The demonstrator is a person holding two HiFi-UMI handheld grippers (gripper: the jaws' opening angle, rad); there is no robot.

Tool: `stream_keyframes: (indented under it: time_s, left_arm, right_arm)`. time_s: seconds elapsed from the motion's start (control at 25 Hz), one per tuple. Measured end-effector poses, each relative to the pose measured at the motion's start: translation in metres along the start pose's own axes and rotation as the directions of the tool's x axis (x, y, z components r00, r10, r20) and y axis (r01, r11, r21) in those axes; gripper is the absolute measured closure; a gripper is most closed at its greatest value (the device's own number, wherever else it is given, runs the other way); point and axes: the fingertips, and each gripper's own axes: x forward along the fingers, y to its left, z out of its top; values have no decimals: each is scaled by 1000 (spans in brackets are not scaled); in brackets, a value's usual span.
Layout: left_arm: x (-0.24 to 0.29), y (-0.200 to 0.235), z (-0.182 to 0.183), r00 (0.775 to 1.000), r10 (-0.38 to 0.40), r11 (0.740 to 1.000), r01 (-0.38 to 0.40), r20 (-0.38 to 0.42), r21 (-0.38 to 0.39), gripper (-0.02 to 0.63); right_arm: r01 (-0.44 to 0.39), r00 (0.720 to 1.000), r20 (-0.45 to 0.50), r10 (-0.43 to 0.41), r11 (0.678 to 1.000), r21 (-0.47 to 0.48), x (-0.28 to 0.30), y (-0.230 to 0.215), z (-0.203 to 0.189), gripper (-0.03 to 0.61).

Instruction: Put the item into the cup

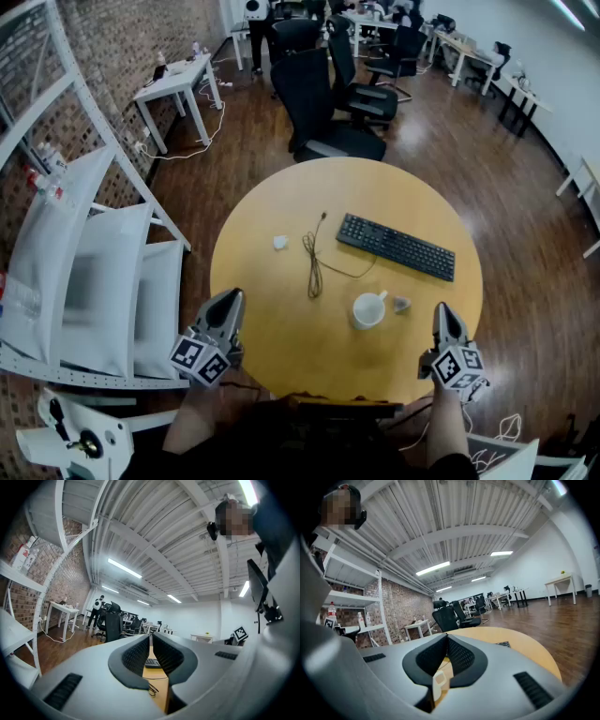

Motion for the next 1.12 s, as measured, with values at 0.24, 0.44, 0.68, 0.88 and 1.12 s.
stream_keyframes:
  time_s: [0.24,0.44,0.68,0.88,1.12]
  left_arm:
    - [7,-5,-10,999,2,1000,-2,-46,0,597]
    - [4,-5,-22,996,55,998,-56,-69,-17,597]
    - [-2,-15,-37,989,96,994,-101,-113,-36,597]
    - [-13,-15,-43,978,128,992,-130,-167,-2,597]
    - [-15,-11,-42,976,148,988,-153,-157,-22,597]
  right_arm:
    - [31,984,-173,-43,997,-73,42,-29,-42,417]
    - [-40,931,-363,-23,985,-165,76,-40,-93,337]
    - [-78,856,-514,-50,971,-225,112,-58,-152,311]
    - [-99,820,-568,-66,962,-254,127,-63,-176,311]
    - [-102,795,-597,-108,946,-308,126,-66,-196,331]
